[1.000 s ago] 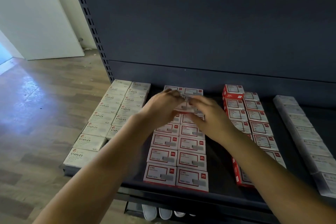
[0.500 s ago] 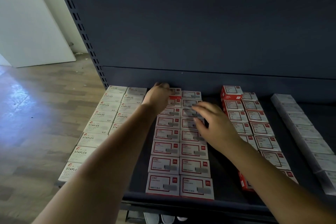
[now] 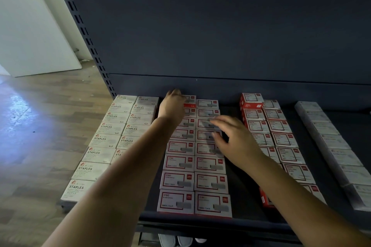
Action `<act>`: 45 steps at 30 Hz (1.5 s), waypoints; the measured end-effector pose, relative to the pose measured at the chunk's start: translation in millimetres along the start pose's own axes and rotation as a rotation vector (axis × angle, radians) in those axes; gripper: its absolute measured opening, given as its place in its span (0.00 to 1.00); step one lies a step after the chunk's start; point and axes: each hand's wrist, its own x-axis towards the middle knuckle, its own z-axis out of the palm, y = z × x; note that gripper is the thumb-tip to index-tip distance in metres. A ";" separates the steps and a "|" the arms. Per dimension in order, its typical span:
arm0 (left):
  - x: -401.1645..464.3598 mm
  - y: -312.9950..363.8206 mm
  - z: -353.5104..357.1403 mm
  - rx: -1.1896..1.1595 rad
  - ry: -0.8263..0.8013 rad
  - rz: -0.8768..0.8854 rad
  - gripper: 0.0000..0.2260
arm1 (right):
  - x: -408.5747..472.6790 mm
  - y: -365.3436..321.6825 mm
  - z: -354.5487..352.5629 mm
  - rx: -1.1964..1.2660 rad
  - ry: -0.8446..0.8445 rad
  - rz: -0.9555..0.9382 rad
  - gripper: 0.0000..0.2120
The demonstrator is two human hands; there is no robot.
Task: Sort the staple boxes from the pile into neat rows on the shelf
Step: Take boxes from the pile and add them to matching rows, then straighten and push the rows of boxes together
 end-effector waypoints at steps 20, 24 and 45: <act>-116.7 167.1 -14.9 -0.069 0.171 0.394 0.26 | -71.3 97.4 -62.8 -0.046 0.232 0.065 0.22; -116.6 218.1 -3.4 -0.088 0.097 0.383 0.25 | -99.0 137.2 -84.5 -0.044 0.278 0.089 0.22; -97.3 432.3 67.9 -0.140 -0.082 0.255 0.26 | -176.6 343.8 -183.6 0.032 0.334 0.145 0.19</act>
